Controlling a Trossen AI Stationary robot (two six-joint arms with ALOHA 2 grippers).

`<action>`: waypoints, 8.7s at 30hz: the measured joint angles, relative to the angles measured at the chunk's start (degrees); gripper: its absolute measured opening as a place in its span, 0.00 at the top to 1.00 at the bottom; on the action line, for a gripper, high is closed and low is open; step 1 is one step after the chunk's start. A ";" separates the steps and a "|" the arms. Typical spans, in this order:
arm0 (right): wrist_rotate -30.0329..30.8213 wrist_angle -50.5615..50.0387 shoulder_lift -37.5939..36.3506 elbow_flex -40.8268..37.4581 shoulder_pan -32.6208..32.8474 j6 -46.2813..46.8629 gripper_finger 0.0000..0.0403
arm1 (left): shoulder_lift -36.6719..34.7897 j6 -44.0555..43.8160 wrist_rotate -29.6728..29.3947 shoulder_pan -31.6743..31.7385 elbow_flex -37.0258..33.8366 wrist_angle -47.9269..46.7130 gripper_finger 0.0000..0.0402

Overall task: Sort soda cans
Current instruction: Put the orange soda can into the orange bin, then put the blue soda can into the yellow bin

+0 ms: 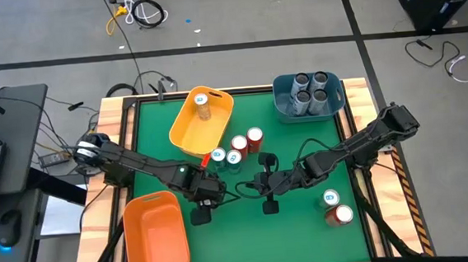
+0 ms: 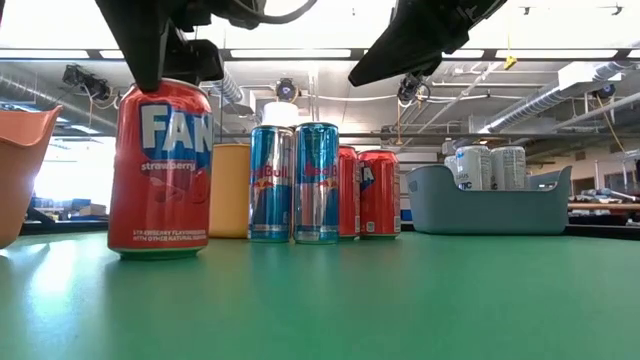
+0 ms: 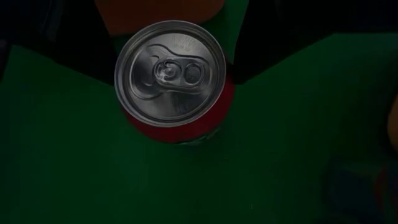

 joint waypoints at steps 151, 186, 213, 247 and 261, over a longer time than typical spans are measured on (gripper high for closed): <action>-4.63 2.92 0.02 0.02 0.14 -3.44 1.00 | -10.30 -41.56 -8.30 -10.68 -12.12 -14.37 0.27; -5.60 2.20 0.02 0.01 1.03 -2.51 1.00 | -31.67 -49.55 -5.73 -12.00 -34.28 -1.23 0.27; -5.60 3.10 0.02 0.00 1.03 -1.49 1.00 | -31.63 -49.12 -4.89 -12.00 -29.72 -8.65 0.11; -5.60 4.28 0.02 0.00 0.90 -1.97 1.00 | -31.54 -51.48 -9.85 -12.00 -13.63 -25.97 0.04; -0.25 2.69 -0.92 2.10 -1.35 -2.08 0.86 | -31.56 -32.71 -41.71 -12.48 -9.66 -7.21 0.16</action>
